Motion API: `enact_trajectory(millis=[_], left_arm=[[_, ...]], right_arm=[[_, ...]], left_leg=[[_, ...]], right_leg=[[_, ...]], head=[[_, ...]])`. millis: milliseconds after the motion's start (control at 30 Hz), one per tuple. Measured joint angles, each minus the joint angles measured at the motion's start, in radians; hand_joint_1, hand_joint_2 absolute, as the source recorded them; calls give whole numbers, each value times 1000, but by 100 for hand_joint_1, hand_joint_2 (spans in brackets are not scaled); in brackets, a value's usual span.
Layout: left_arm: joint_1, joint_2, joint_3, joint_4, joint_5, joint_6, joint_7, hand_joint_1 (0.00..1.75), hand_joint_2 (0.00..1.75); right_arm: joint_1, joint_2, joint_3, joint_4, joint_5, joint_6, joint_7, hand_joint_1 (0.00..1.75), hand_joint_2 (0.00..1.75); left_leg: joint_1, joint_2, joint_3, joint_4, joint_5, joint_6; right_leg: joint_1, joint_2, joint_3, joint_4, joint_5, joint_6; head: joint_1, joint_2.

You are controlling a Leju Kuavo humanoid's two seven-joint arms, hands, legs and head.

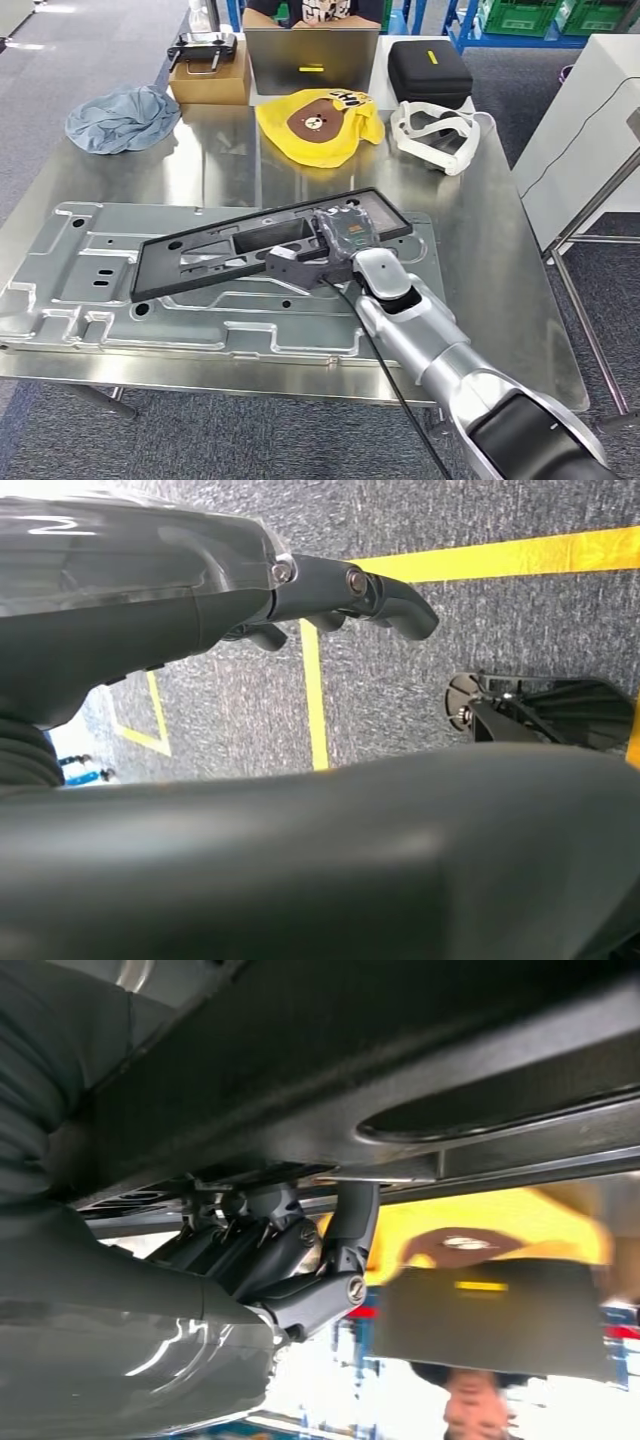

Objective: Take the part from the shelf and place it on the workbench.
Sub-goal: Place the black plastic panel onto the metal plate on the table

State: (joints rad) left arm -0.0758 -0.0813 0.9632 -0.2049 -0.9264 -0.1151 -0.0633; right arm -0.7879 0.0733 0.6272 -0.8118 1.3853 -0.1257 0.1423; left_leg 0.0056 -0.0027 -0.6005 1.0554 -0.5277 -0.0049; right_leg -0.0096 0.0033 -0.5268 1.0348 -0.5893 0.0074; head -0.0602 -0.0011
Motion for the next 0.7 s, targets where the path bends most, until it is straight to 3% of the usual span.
enact_trajectory(millis=[367, 500, 667, 700], left_arm=[[-2, 0, 2, 0, -23, -12, -18, 0, 175], [-3, 0, 3, 0, -23, -10, -37, 0, 175], [-3, 0, 10, 0, -20, -10, -51, 0, 175], [-3, 0, 12, 0, -19, -11, -57, 0, 131]], right_arm=[[-78, 8, -101, 207, 16, 56, 29, 175, 175], [-83, 9, -116, 247, 17, 61, -7, 0, 0], [-81, 10, -121, 266, 16, 74, -47, 0, 0], [-80, 11, -121, 267, 15, 77, -53, 0, 0]], left_leg=[[0, 0, 0, 0, 0, 0], [0, 0, 0, 0, 0, 0], [0, 0, 0, 0, 0, 0], [0, 0, 1, 0, 0, 0]], right_leg=[[0, 0, 0, 0, 0, 0], [0, 0, 0, 0, 0, 0], [0, 1, 0, 0, 0, 0], [0, 1, 0, 0, 0, 0]], head=[[0, 0], [0, 0], [0, 0], [0, 0]])
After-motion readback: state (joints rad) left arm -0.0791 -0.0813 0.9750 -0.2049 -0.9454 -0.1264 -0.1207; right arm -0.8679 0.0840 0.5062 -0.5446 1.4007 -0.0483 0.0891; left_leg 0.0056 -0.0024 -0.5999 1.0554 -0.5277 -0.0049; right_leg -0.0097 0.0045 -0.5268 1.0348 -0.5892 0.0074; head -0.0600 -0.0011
